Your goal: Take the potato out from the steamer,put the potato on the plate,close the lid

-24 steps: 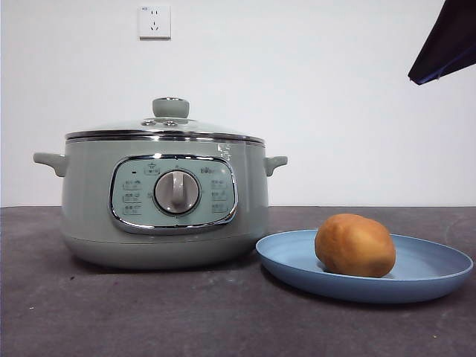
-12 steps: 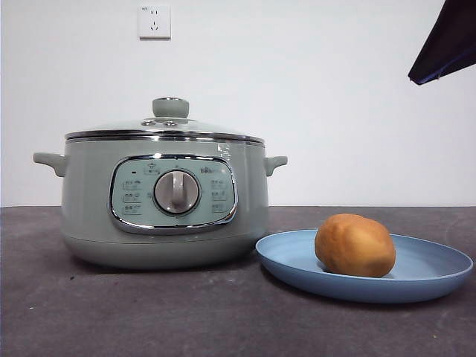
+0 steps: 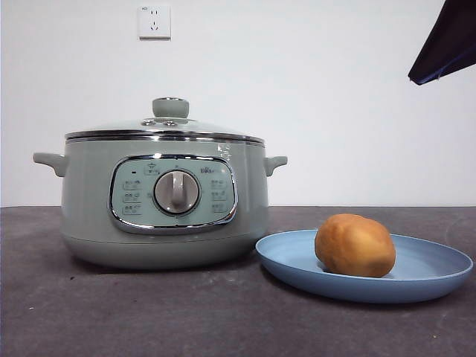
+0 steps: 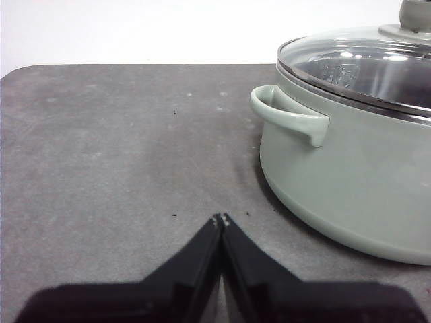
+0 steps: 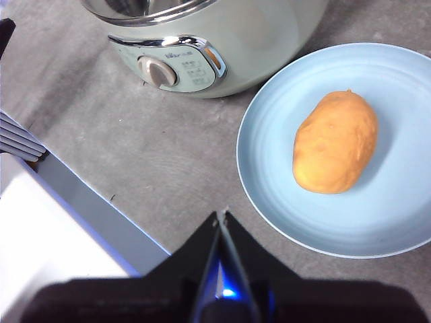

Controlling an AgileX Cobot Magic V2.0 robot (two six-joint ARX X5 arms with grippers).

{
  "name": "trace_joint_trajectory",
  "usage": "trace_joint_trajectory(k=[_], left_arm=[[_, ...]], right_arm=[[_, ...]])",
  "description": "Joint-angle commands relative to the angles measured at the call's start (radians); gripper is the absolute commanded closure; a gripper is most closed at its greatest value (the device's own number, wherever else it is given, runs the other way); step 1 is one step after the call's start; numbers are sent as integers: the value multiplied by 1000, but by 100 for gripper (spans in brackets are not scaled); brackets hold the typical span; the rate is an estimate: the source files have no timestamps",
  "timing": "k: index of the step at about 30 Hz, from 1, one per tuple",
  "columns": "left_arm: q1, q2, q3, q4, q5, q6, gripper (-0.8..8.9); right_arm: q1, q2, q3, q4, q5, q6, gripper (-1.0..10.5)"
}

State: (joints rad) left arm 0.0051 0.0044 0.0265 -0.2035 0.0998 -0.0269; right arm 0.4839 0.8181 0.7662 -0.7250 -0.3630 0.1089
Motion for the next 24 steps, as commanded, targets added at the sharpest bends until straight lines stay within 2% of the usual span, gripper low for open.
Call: trace_joint_trajectory(k=[1,4,8,17,24], left_arm=[[3,-3,-10,-12,6,-4,817],[3,-3,-10,-12,6,-4,817],[3,-3,-10,-12,6,-4,817],[3,-3,-10,-12,6,-4,817],[3,-3,-10,-12,6,-4,817]], right_arm=[[-18,-34,-4,11,34,-44,946],[-62,-84,-11,61,55,-64,947],[-153,-198,-68,213,55,-65,947],[-374,-484,-383,560,61,-66,947],[-407,-651,-571,647,249,-50,946]])
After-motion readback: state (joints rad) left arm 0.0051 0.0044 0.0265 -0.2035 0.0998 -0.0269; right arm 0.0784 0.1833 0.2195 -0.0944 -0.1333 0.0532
